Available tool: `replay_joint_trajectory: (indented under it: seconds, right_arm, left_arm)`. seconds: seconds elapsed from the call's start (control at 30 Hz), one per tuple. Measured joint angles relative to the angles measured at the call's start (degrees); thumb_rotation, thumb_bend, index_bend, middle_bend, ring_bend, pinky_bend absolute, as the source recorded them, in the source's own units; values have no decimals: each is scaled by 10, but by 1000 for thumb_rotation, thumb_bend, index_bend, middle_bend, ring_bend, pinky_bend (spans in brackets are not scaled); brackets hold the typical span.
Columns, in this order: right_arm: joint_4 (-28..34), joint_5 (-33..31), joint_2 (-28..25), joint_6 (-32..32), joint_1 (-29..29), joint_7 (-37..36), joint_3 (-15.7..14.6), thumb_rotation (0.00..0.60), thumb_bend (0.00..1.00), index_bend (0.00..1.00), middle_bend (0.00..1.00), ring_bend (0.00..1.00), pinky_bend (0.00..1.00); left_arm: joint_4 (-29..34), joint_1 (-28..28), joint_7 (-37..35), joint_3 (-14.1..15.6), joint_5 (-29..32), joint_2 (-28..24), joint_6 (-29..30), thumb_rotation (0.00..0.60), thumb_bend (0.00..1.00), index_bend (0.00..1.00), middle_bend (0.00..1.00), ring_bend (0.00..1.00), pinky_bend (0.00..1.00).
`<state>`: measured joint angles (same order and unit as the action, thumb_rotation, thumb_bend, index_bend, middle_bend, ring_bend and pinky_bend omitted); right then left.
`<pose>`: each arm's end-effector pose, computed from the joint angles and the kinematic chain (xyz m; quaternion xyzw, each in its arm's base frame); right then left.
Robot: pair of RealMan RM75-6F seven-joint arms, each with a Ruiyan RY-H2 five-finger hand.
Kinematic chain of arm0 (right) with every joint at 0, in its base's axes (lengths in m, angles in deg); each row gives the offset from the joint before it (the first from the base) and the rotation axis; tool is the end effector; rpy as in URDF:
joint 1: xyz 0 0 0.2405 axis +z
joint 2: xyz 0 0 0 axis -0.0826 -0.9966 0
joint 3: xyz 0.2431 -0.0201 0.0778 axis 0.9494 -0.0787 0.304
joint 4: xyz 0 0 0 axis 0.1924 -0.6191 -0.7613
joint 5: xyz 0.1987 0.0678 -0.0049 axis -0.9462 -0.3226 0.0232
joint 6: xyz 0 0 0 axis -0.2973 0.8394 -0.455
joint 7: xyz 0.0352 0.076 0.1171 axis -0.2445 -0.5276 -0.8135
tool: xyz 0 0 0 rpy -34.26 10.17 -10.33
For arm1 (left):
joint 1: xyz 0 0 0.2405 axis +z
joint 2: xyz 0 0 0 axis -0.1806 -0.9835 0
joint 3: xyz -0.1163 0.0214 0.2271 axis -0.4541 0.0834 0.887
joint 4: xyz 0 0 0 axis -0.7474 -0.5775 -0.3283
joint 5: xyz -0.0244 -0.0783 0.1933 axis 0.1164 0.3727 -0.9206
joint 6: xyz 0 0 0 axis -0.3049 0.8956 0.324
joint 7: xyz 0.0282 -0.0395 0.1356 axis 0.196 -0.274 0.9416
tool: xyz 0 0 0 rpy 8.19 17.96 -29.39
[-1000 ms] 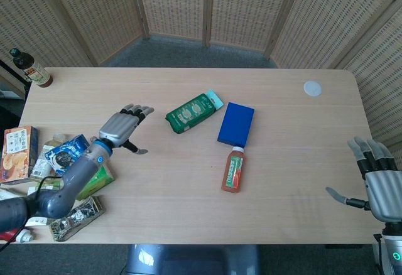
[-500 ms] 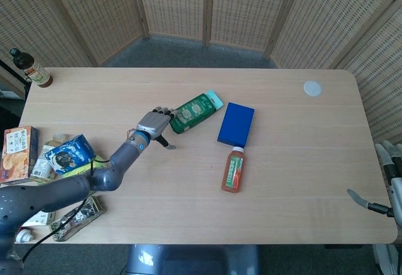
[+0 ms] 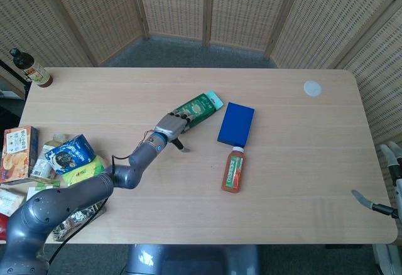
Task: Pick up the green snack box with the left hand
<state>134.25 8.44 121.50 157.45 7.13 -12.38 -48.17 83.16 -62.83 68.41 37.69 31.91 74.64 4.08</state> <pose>-0.2834 -0.1724 0.2352 0.5970 -0.3047 0.3508 0.6540 -0.0702 0.4509 -0.0889 -0.7999 -0.4201 -0.2317 0.3607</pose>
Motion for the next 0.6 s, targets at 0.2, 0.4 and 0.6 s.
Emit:
replay_joint_trajectory:
  seconds: [0.2, 0.4, 0.6]
  right_arm:
    - [7, 5, 0, -2, 3, 4, 3, 199, 177, 0, 0, 0, 0]
    - [12, 8, -2, -1, 3, 6, 4, 198, 176, 0, 0, 0, 0]
    - [16, 11, -7, 4, 1, 7, 5, 201, 177, 0, 0, 0, 0]
  left_arm:
    - [44, 16, -10, 8, -15, -28, 14, 426, 164, 120, 322, 170, 31]
    - [93, 32, -14, 25, -15, -61, 28, 422, 163, 160, 339, 256, 219]
    - [147, 43, -23, 32, -13, -93, 42, 409, 162, 222, 427, 427, 520]
